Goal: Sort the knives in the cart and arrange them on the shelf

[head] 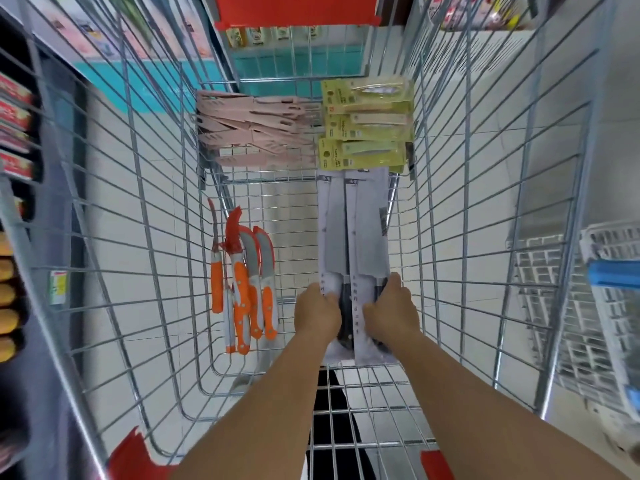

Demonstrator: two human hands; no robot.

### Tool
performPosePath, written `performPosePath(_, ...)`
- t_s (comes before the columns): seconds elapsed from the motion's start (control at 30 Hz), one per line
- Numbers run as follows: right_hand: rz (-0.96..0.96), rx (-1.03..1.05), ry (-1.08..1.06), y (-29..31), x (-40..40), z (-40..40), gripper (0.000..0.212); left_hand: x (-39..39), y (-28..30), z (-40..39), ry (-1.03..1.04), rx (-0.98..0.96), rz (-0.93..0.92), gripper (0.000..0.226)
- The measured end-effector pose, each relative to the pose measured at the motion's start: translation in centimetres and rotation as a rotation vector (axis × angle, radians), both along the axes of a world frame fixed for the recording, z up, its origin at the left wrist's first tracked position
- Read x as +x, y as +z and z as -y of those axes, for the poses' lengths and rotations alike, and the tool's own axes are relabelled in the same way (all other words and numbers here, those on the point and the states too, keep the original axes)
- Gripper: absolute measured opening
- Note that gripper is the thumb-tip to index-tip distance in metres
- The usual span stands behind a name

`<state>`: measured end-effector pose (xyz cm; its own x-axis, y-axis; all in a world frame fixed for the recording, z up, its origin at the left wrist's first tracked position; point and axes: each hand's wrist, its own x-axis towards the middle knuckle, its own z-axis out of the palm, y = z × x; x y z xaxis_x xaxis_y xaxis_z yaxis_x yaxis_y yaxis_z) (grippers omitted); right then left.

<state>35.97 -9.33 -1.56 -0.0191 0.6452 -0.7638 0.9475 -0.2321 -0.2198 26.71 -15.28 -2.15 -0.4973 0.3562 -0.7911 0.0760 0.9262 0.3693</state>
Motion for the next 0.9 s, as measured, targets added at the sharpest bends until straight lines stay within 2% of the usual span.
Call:
performPosePath(0.13, -0.057, -0.032, 0.033, 1.7, 0.0, 0.5, 0.079, -0.2, 1.6, 0.6, 0.049, 0.014, -0.022, 0.026)
performPosePath(0.2, -0.083, -0.014, 0.023, 3.1, 0.0, 0.9, 0.08, -0.6, 2.8, 1.4, 0.072, 0.046, -0.035, 0.027)
performPosePath(0.4, -0.114, 0.036, 0.034, 7.5, -0.5, 2.4, 0.073, -2.4, 8.4, 3.2, -0.002, 0.124, -0.043, 0.061)
performPosePath(0.5, -0.149, 0.035, 0.02, 10.0, -1.3, 3.2, 0.067, -3.5, 11.9, 3.9, -0.075, 0.142, -0.054, 0.071)
performPosePath(0.57, -0.164, 0.044, 0.028, 12.0, -1.8, 3.6, 0.059, -4.2, 14.0, 4.3, -0.099, 0.139, -0.072, 0.069)
performPosePath(0.7, -0.195, 0.091, 0.078, 15.8, -2.7, 4.5, 0.014, -5.1, 17.4, 5.6, -0.107, 0.149, -0.121, 0.066)
performPosePath(0.9, -0.31, 0.26, 0.046, 21.8, -4.8, 7.7, 0.017, -6.9, 24.7, 9.1, -0.13, 0.255, -0.223, 0.056)
